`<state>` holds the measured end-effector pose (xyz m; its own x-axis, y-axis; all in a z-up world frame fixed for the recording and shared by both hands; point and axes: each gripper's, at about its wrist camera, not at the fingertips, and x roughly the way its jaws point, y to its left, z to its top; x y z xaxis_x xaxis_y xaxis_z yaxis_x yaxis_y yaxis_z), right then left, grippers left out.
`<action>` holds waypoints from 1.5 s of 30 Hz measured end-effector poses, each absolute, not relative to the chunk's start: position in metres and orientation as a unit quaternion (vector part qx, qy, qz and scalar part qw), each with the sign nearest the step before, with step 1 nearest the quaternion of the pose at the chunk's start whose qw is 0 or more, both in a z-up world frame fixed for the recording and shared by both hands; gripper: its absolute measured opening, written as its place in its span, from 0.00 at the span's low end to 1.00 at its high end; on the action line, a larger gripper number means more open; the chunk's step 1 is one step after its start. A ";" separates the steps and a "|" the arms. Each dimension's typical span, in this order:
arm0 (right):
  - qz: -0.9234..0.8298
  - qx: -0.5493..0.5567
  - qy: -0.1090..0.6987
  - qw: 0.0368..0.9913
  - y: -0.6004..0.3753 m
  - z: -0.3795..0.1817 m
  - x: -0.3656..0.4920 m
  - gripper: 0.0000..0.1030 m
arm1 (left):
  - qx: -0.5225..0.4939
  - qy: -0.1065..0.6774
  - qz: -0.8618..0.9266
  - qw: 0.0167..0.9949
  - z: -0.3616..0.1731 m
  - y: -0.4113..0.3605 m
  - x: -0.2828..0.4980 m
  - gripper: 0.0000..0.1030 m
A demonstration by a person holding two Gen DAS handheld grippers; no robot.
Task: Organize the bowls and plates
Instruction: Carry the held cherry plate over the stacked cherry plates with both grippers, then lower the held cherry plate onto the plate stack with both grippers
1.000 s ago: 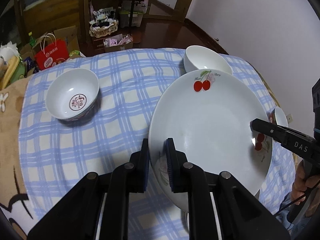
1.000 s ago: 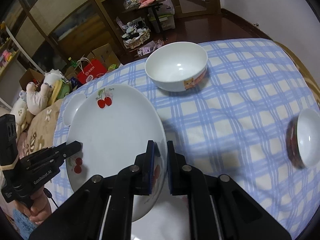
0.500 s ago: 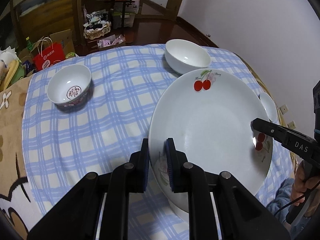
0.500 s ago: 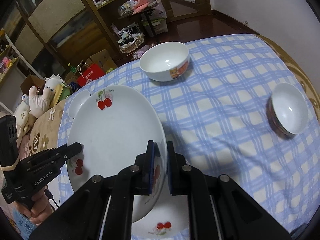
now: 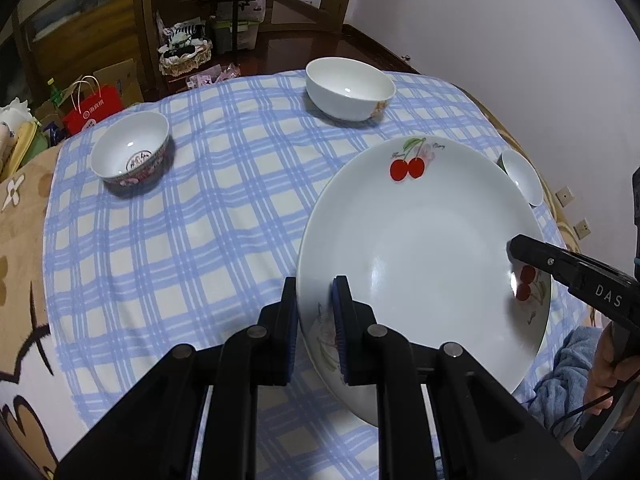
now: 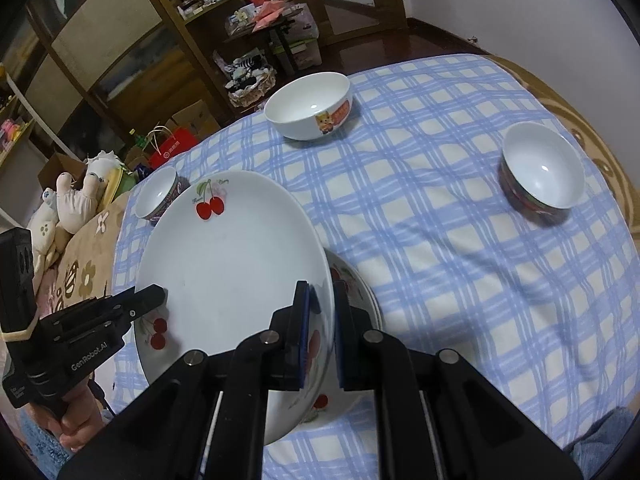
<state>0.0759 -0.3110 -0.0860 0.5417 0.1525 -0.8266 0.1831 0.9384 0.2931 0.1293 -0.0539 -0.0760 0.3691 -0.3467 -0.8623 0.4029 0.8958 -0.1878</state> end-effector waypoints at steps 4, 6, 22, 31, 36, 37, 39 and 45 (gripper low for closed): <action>-0.010 0.181 0.481 0.858 -0.310 -0.092 0.068 0.10 | 0.029 0.523 -0.230 0.820 -0.084 -0.054 0.127 0.17; -0.010 0.185 0.482 0.857 -0.310 -0.096 0.064 0.10 | 0.032 0.525 -0.229 0.819 -0.086 -0.054 0.125 0.16; -0.021 0.203 0.499 0.842 -0.314 -0.127 0.061 0.10 | 0.049 0.554 -0.221 0.801 -0.114 -0.063 0.127 0.16; -0.022 0.203 0.505 0.839 -0.316 -0.136 0.064 0.10 | 0.072 0.561 -0.216 0.796 -0.124 -0.071 0.130 0.16; -0.022 0.195 0.510 0.837 -0.314 -0.144 0.067 0.10 | 0.074 0.571 -0.211 0.790 -0.133 -0.072 0.132 0.16; -0.022 0.194 0.511 0.837 -0.314 -0.145 0.068 0.10 | 0.071 0.572 -0.211 0.789 -0.134 -0.071 0.132 0.16; -0.023 0.195 0.513 0.836 -0.315 -0.147 0.068 0.10 | 0.066 0.576 -0.211 0.787 -0.135 -0.071 0.133 0.16; -0.021 0.199 0.511 0.836 -0.317 -0.147 0.068 0.09 | 0.071 0.578 -0.210 0.785 -0.138 -0.073 0.134 0.16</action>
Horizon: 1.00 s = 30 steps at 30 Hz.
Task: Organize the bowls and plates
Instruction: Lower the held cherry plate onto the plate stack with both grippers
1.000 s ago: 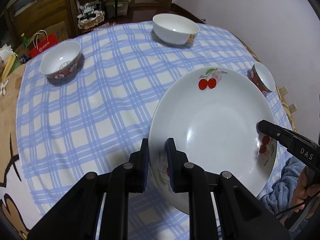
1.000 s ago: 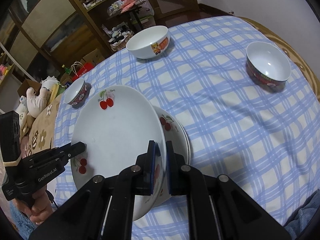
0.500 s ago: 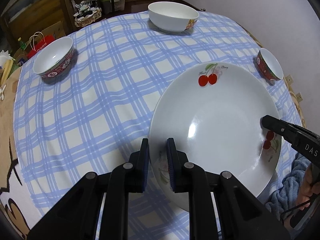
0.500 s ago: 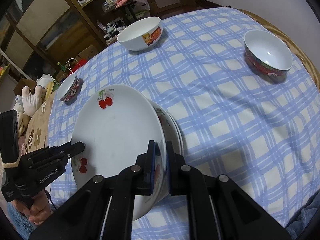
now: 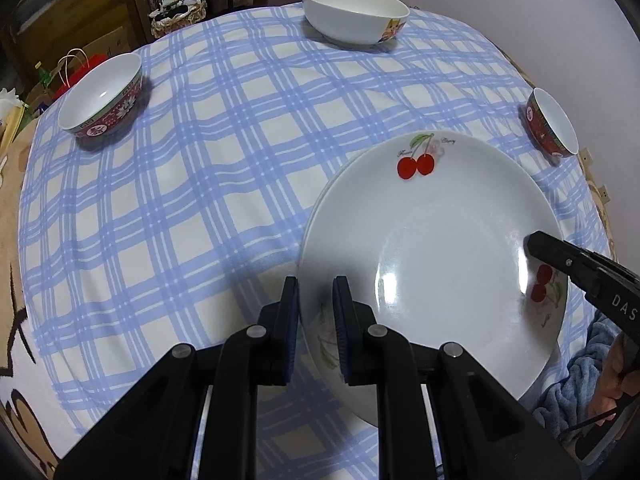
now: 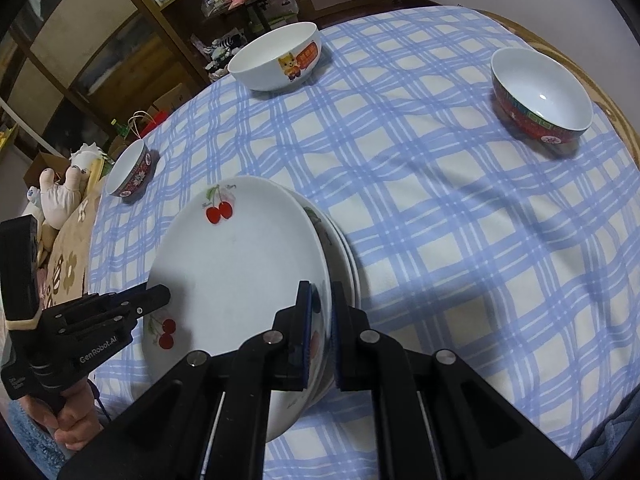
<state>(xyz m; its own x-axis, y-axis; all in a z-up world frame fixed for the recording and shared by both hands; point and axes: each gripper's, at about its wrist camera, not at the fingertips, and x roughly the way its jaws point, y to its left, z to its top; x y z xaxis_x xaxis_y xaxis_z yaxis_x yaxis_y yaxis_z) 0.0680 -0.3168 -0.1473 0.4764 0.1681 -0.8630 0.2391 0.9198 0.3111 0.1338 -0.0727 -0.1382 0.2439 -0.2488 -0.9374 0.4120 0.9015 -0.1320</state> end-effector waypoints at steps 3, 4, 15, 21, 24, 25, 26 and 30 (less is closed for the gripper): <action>-0.028 0.186 0.512 0.838 -0.316 -0.147 0.069 0.09 | 0.076 0.578 -0.212 0.784 -0.139 -0.074 0.136 0.16; -0.030 0.182 0.513 0.838 -0.316 -0.147 0.069 0.09 | 0.080 0.577 -0.211 0.785 -0.140 -0.075 0.136 0.16; -0.035 0.182 0.513 0.838 -0.316 -0.151 0.069 0.09 | 0.084 0.573 -0.207 0.788 -0.141 -0.077 0.137 0.16; -0.044 0.150 0.515 0.843 -0.310 -0.149 0.069 0.10 | 0.093 0.568 -0.203 0.792 -0.143 -0.079 0.134 0.16; -0.044 0.154 0.516 0.842 -0.311 -0.150 0.069 0.10 | 0.094 0.570 -0.201 0.791 -0.143 -0.081 0.137 0.16; -0.045 0.155 0.516 0.842 -0.311 -0.150 0.069 0.10 | 0.094 0.570 -0.201 0.791 -0.143 -0.081 0.137 0.16; -0.046 0.154 0.516 0.841 -0.310 -0.150 0.068 0.10 | 0.093 0.571 -0.200 0.791 -0.143 -0.081 0.138 0.16; -0.051 0.153 0.517 0.840 -0.313 -0.151 0.070 0.09 | 0.094 0.570 -0.200 0.791 -0.144 -0.081 0.139 0.16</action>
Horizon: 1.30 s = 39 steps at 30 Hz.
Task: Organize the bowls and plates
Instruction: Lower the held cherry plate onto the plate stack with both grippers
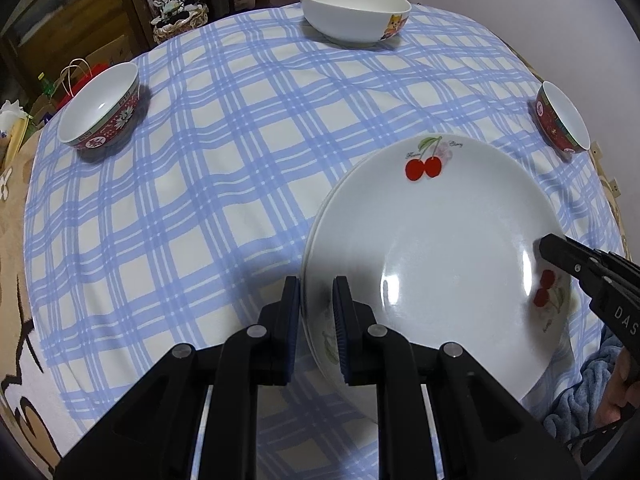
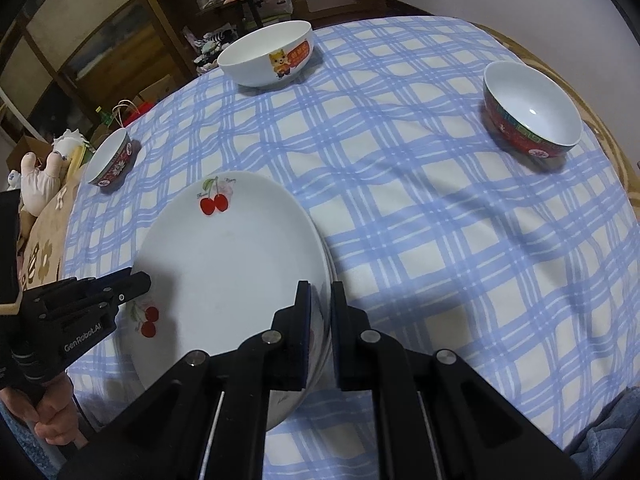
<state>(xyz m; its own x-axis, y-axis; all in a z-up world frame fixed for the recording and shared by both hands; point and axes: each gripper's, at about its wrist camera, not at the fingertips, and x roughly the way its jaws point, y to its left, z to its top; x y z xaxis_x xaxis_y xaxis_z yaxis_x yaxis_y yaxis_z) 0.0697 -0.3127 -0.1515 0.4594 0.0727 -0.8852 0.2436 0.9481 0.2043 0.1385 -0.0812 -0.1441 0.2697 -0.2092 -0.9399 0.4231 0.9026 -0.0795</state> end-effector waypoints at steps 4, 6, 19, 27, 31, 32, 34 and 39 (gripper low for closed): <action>-0.051 0.156 0.519 0.839 -0.315 -0.154 0.070 0.09 | 0.092 0.575 -0.200 0.788 -0.145 -0.081 0.139 0.16; -0.050 0.160 0.519 0.838 -0.316 -0.154 0.070 0.09 | 0.094 0.574 -0.199 0.789 -0.145 -0.081 0.138 0.16; -0.048 0.183 0.517 0.835 -0.321 -0.155 0.068 0.09 | 0.096 0.567 -0.197 0.794 -0.143 -0.078 0.136 0.16; -0.053 0.173 0.519 0.836 -0.318 -0.155 0.066 0.10 | 0.097 0.569 -0.195 0.793 -0.142 -0.077 0.135 0.16; -0.053 0.172 0.519 0.836 -0.318 -0.155 0.067 0.10 | 0.104 0.569 -0.196 0.792 -0.142 -0.079 0.134 0.17; -0.054 0.171 0.519 0.836 -0.318 -0.155 0.067 0.10 | 0.104 0.570 -0.196 0.791 -0.142 -0.079 0.134 0.17; -0.055 0.171 0.518 0.836 -0.318 -0.155 0.067 0.10 | 0.102 0.571 -0.196 0.791 -0.143 -0.078 0.134 0.17; -0.055 0.175 0.515 0.838 -0.319 -0.155 0.067 0.10 | 0.094 0.570 -0.192 0.793 -0.138 -0.074 0.134 0.18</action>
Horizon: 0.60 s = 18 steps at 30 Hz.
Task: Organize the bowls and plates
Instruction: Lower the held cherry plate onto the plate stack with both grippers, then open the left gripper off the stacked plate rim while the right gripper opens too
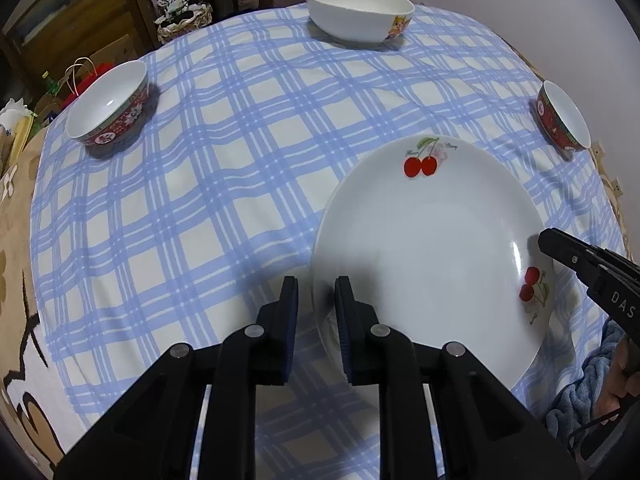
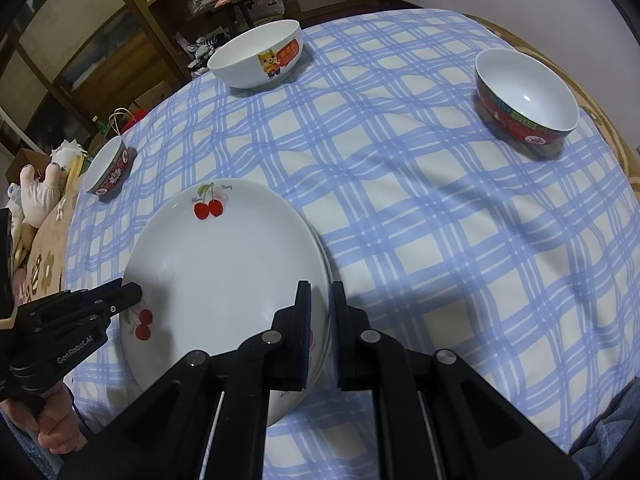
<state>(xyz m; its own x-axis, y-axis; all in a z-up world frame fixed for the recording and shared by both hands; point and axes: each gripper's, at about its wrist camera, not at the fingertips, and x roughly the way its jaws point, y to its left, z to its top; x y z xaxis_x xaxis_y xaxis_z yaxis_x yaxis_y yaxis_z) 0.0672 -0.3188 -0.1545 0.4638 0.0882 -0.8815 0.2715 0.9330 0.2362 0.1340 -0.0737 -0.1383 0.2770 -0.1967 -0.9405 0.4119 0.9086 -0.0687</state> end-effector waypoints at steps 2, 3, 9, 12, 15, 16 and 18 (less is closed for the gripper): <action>-0.054 0.178 0.515 0.837 -0.320 -0.155 0.067 0.10 | 0.092 0.564 -0.195 0.797 -0.135 -0.073 0.134 0.21; -0.054 0.181 0.513 0.837 -0.321 -0.155 0.067 0.10 | 0.095 0.558 -0.197 0.801 -0.132 -0.073 0.134 0.22; -0.058 0.183 0.510 0.838 -0.323 -0.154 0.067 0.10 | 0.106 0.542 -0.196 0.810 -0.124 -0.072 0.133 0.34; -0.061 0.188 0.504 0.841 -0.325 -0.148 0.066 0.10 | 0.110 0.541 -0.182 0.814 -0.122 -0.069 0.135 0.41; -0.063 0.191 0.493 0.847 -0.328 -0.138 0.066 0.26 | 0.114 0.539 -0.178 0.815 -0.119 -0.067 0.138 0.58; -0.065 0.190 0.486 0.850 -0.329 -0.133 0.066 0.32 | 0.115 0.540 -0.180 0.814 -0.116 -0.066 0.139 0.64; -0.061 0.190 0.474 0.858 -0.331 -0.125 0.066 0.39 | 0.108 0.540 -0.194 0.812 -0.113 -0.067 0.141 0.73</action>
<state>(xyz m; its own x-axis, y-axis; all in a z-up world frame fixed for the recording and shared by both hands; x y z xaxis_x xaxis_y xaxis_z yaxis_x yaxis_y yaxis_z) 0.0657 -0.3314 -0.1251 0.5441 0.0763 -0.8356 0.2843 0.9202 0.2692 0.1411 -0.0666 -0.1126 0.3413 -0.1976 -0.9190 0.4315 0.9015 -0.0336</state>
